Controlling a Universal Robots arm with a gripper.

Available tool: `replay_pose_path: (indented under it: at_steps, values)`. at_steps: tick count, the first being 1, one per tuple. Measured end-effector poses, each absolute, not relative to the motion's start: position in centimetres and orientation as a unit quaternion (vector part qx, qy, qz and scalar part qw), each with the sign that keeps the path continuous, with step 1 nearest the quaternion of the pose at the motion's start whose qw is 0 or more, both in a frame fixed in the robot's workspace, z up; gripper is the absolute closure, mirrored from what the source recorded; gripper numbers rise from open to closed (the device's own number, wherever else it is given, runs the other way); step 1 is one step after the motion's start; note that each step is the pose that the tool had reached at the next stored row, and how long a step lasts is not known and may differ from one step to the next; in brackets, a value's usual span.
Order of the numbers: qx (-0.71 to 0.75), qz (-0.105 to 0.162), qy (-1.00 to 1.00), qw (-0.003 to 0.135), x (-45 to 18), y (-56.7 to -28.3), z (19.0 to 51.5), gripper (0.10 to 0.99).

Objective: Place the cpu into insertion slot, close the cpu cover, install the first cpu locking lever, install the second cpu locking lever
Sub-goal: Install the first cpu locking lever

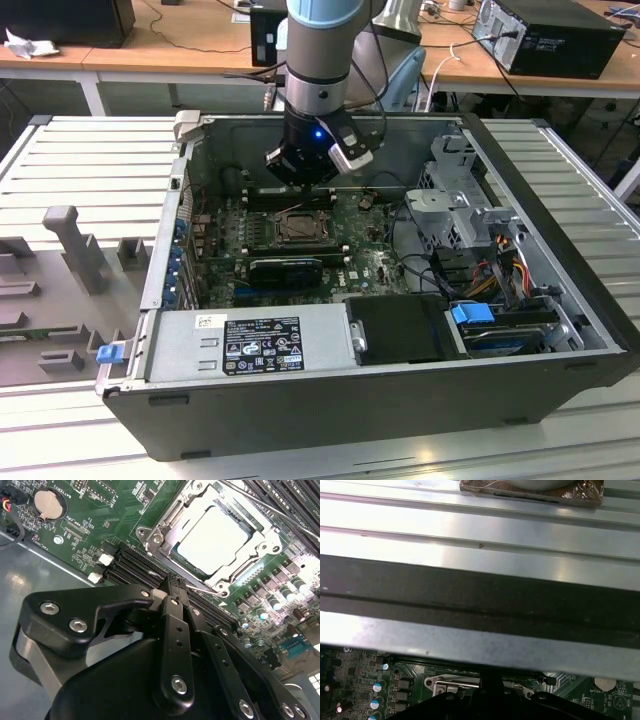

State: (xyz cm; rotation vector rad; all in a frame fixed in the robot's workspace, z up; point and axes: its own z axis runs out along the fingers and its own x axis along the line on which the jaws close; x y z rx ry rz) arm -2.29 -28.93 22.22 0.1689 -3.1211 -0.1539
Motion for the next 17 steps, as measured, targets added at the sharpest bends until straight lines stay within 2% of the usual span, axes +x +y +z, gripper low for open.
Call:
replay_pose_path:
  at_steps: [17]
  values:
    - [0.061,-0.049,-0.997,0.006,-1.96,-28.72,21.73,0.98]
